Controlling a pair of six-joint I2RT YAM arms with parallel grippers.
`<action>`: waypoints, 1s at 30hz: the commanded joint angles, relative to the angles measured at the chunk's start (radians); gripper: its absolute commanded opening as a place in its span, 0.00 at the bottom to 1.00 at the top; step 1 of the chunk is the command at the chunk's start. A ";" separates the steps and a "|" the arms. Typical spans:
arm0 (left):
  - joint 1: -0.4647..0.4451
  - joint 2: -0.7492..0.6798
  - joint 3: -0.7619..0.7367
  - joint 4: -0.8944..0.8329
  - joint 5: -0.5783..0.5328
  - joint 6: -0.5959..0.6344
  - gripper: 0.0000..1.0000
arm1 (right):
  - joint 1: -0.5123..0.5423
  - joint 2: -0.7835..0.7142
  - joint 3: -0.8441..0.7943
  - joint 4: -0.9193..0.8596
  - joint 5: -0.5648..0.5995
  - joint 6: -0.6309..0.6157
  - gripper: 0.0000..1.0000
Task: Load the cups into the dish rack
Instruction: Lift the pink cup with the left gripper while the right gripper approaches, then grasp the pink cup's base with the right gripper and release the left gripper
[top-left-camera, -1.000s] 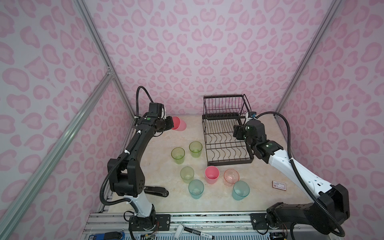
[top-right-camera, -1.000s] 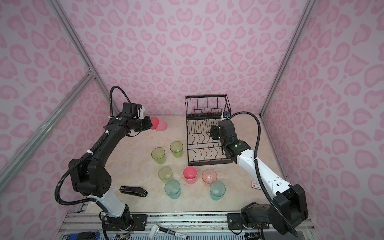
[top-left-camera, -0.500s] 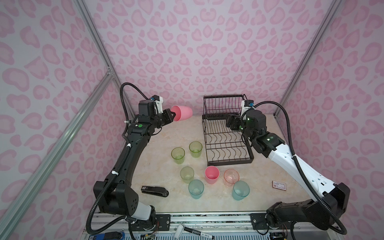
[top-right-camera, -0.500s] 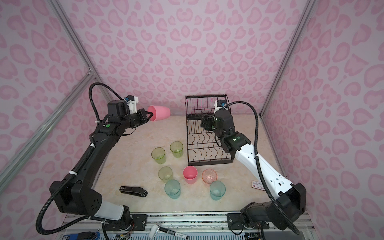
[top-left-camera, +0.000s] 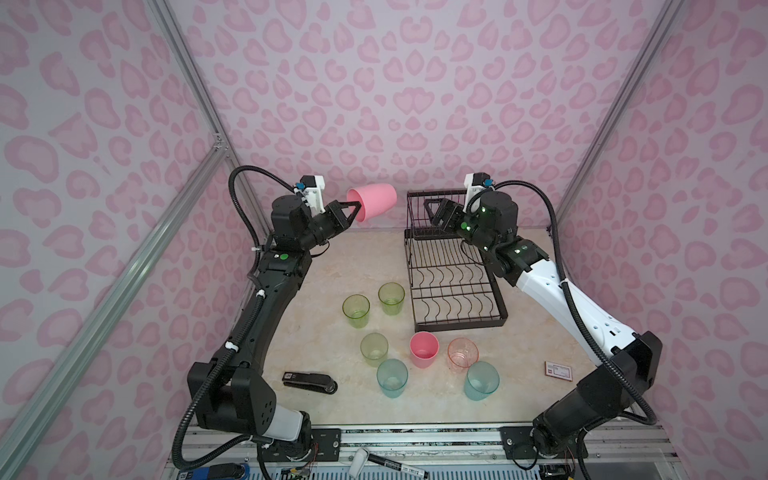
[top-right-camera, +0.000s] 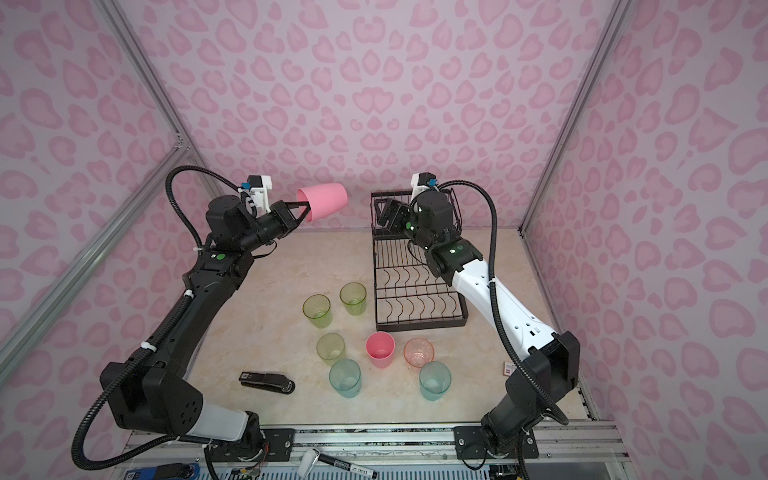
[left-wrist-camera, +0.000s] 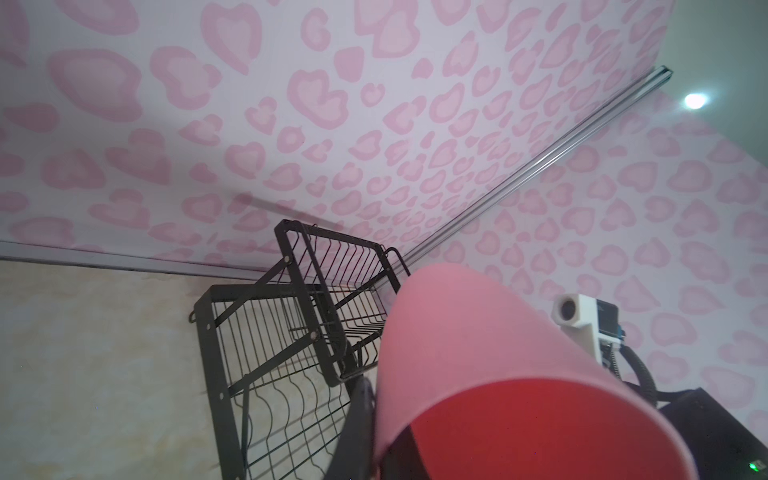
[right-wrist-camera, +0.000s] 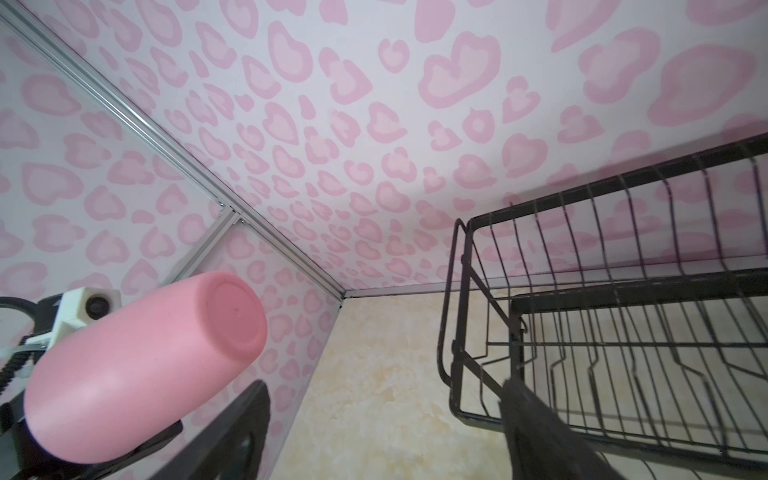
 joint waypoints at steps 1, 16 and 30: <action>-0.010 0.022 -0.004 0.167 0.047 -0.063 0.03 | -0.009 0.026 0.002 0.115 -0.063 0.144 0.88; -0.085 0.124 -0.008 0.273 0.009 -0.087 0.03 | -0.072 0.106 -0.076 0.421 -0.142 0.600 0.86; -0.156 0.232 0.024 0.359 -0.027 -0.122 0.03 | -0.074 0.106 -0.099 0.387 -0.118 0.726 0.83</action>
